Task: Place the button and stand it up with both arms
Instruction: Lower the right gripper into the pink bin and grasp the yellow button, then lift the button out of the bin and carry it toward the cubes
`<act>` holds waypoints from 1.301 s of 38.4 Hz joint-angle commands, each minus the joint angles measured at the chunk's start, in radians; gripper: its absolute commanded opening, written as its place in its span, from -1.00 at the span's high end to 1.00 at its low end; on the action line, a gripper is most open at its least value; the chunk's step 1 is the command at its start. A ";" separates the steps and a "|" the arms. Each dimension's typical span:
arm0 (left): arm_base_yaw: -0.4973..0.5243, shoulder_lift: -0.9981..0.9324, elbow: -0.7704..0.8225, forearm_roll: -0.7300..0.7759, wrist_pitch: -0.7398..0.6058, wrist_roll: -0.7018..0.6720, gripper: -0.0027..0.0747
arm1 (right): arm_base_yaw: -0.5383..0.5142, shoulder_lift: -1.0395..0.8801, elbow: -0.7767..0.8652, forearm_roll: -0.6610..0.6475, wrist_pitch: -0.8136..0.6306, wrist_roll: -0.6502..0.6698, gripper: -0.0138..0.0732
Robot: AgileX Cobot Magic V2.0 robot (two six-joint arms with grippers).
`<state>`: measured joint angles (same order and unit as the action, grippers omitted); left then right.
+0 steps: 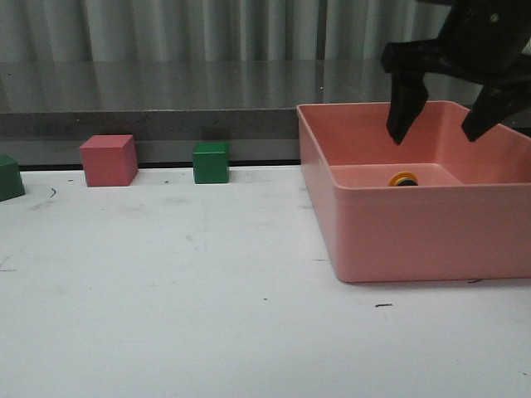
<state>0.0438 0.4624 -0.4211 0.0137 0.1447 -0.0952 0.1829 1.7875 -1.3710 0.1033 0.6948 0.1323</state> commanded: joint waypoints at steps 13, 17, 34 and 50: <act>-0.006 0.012 -0.036 -0.003 -0.084 -0.008 -0.67 | -0.020 0.191 -0.152 -0.007 0.022 0.039 -0.79; -0.006 0.012 -0.036 -0.003 -0.084 -0.008 -0.67 | -0.020 0.218 -0.153 -0.007 0.004 0.041 -0.79; -0.006 0.012 -0.036 -0.003 -0.084 -0.008 -0.67 | -0.020 0.227 -0.153 -0.007 -0.029 0.041 -0.07; -0.006 0.012 -0.036 -0.003 -0.084 -0.008 -0.67 | -0.014 0.142 -0.153 -0.007 -0.014 0.041 0.08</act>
<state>0.0438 0.4624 -0.4230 0.0137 0.1447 -0.0952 0.1687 2.0476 -1.4936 0.0993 0.6983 0.1700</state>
